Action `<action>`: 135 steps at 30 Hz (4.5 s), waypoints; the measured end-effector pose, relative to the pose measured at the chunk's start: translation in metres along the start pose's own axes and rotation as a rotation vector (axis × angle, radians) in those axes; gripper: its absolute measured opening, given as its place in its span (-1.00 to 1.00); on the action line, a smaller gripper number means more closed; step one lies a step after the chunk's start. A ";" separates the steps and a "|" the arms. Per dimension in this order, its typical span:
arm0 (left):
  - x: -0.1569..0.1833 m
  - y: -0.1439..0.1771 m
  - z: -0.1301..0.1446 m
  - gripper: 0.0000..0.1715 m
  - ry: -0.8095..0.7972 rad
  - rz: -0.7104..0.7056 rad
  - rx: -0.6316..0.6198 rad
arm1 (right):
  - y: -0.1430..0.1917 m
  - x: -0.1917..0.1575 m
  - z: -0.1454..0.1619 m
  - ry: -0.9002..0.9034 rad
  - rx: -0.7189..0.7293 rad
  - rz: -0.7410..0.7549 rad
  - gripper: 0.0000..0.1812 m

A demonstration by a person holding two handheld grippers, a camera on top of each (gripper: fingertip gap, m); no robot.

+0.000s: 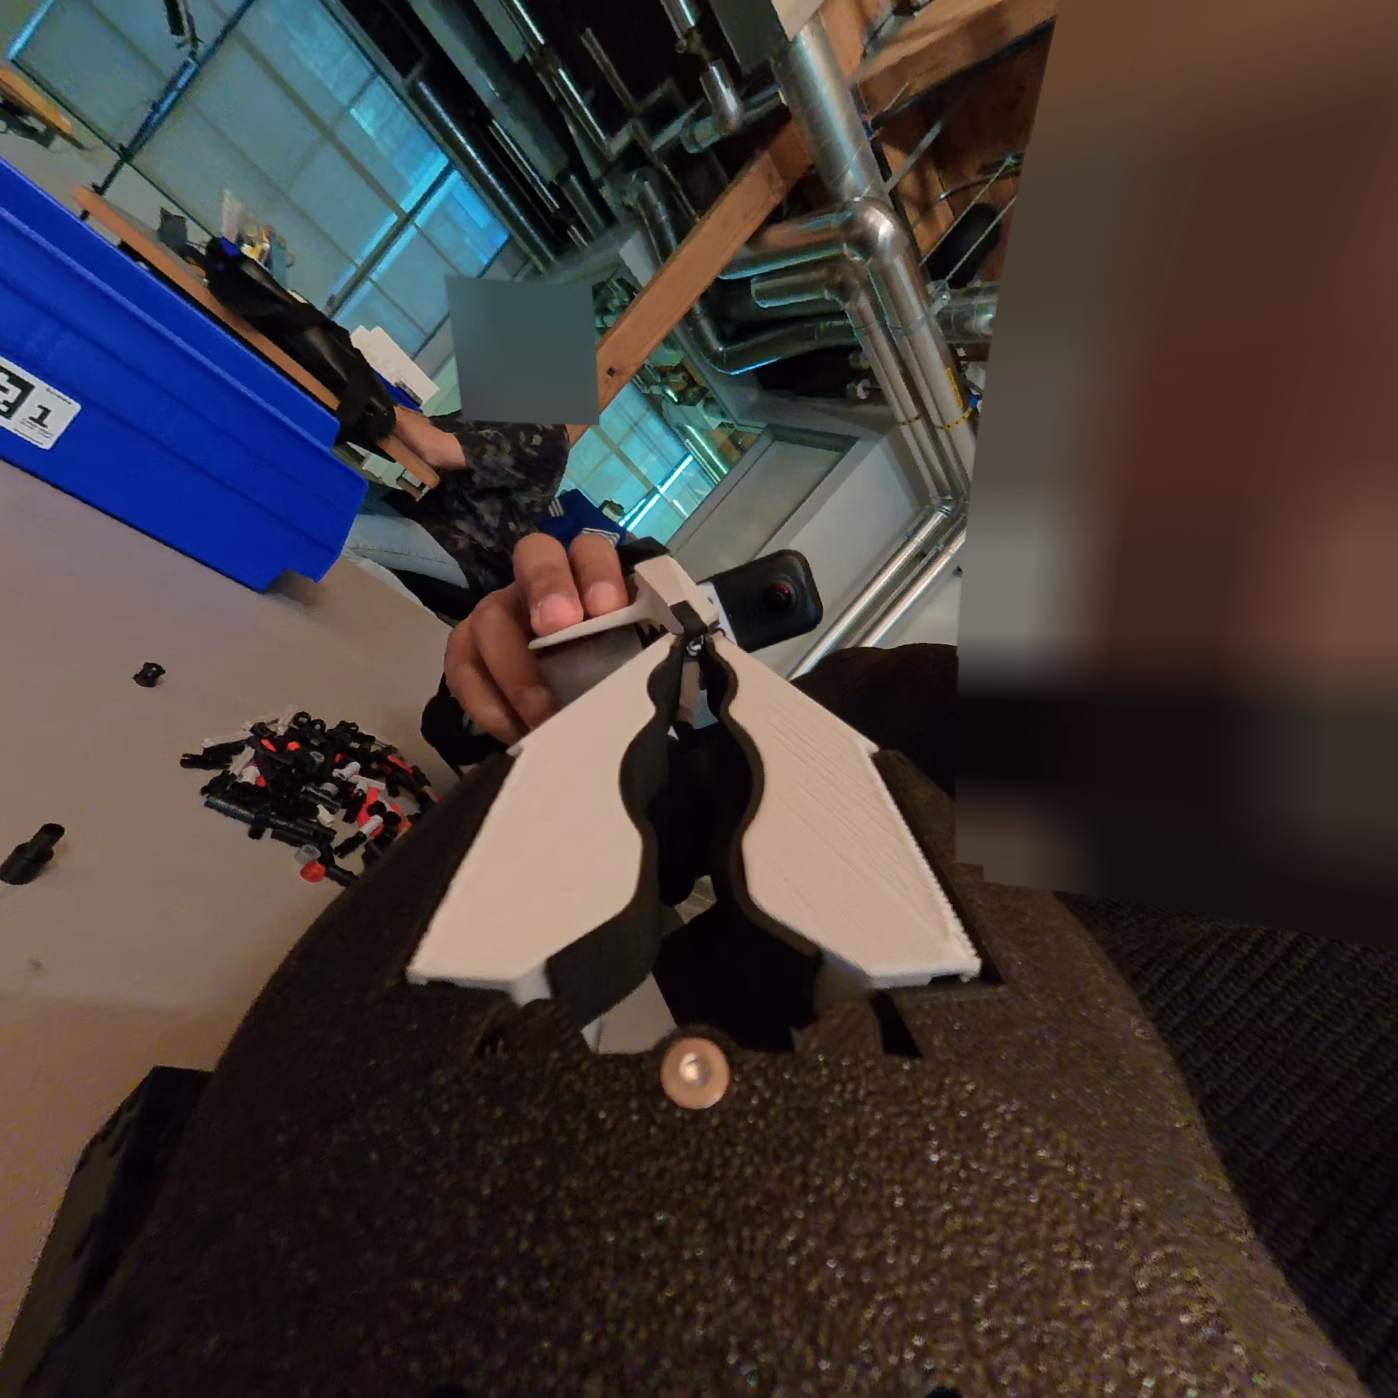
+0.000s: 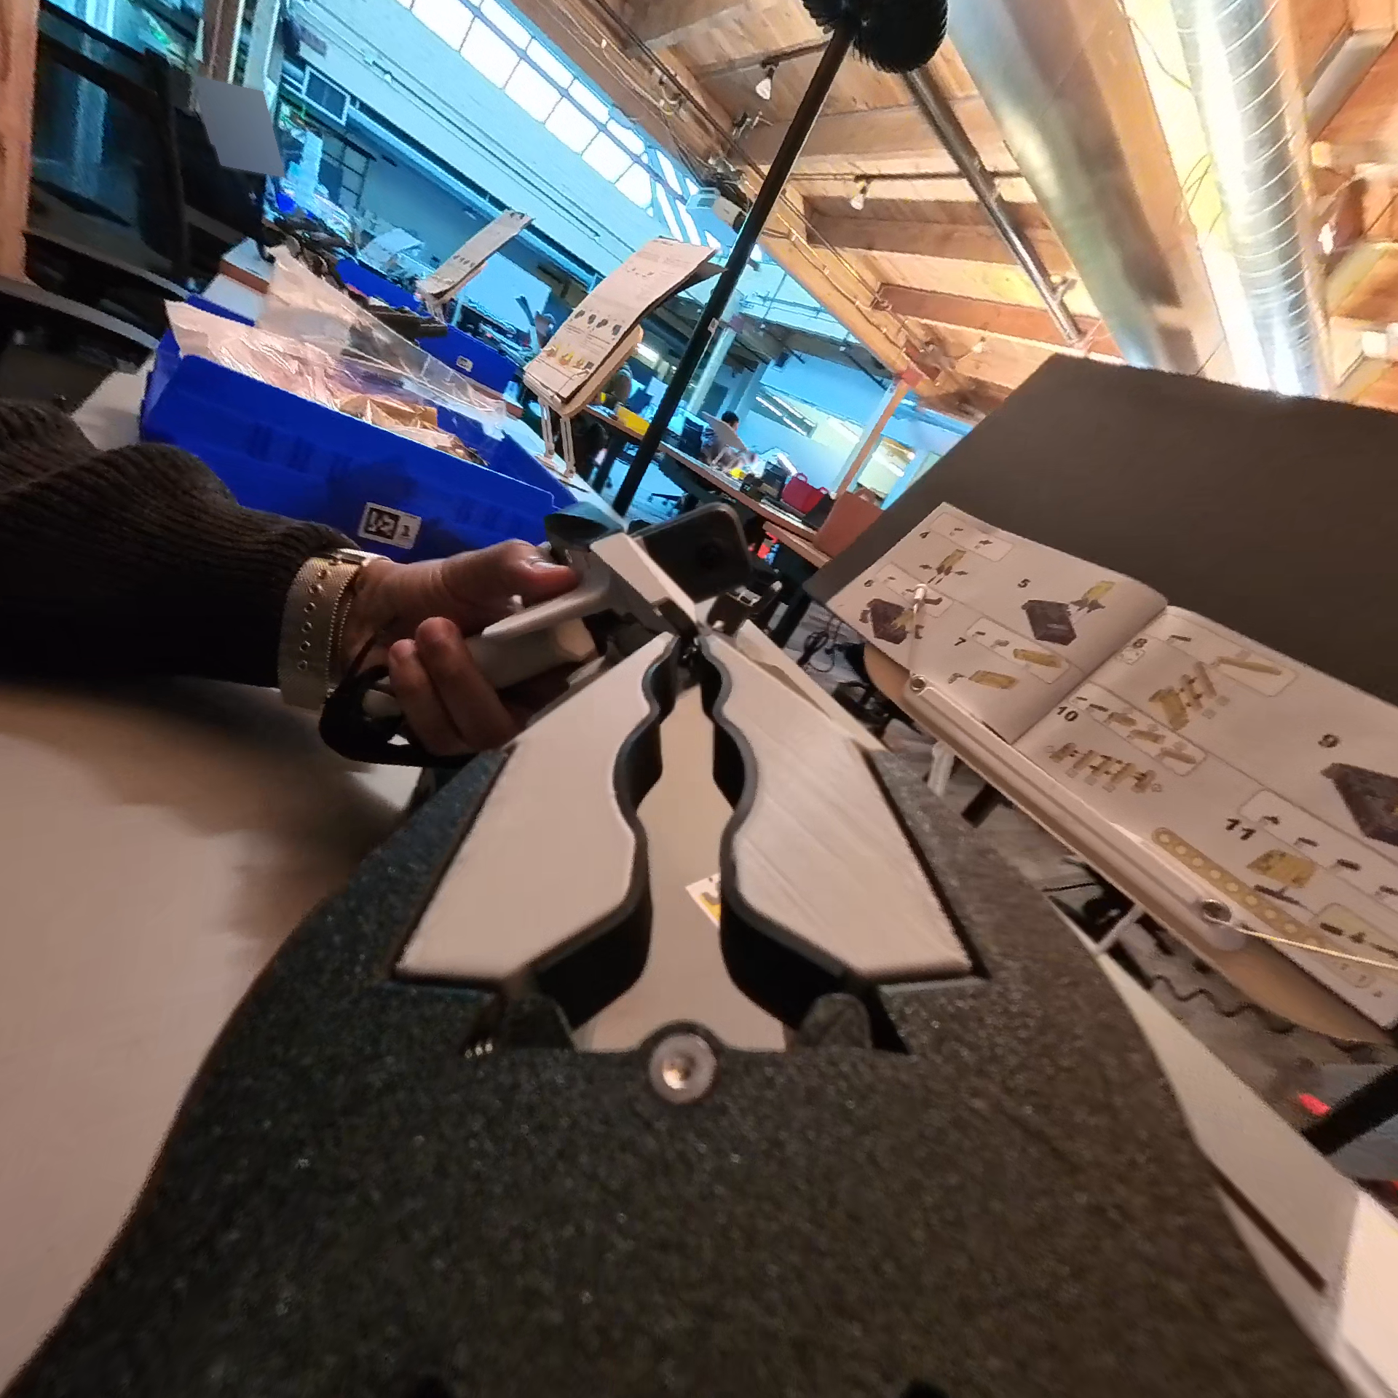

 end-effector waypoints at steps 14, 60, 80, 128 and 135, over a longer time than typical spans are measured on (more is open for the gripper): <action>0.008 0.019 -0.018 -0.61 -0.296 -0.381 -0.145 | 0.010 0.023 -0.010 -0.310 0.081 -0.047 -0.96; 0.036 0.066 0.037 -0.52 -0.637 -0.875 -0.623 | -0.031 -0.044 0.052 -0.216 -0.739 -0.339 -0.94; 0.043 0.088 0.035 0.32 -0.539 -0.836 -0.639 | -0.030 -0.029 0.067 -0.147 -0.797 -0.184 -0.94; -0.003 0.069 0.039 -0.23 -0.051 -0.919 -0.453 | -0.025 -0.012 0.047 -0.057 -0.658 0.022 -0.94; -0.003 0.071 0.039 -0.22 -0.025 -0.907 -0.434 | -0.029 -0.012 0.052 -0.033 -0.647 0.056 -0.94</action>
Point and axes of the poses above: each gripper's, where its closed fingertips meet, y back along the fingers, z out of its underside, x = y × z across the jaws, the point moved 10 cm from there along y, back along the fingers, and after that the axes turned 11 degrees about -y, right-handed, at the moved point
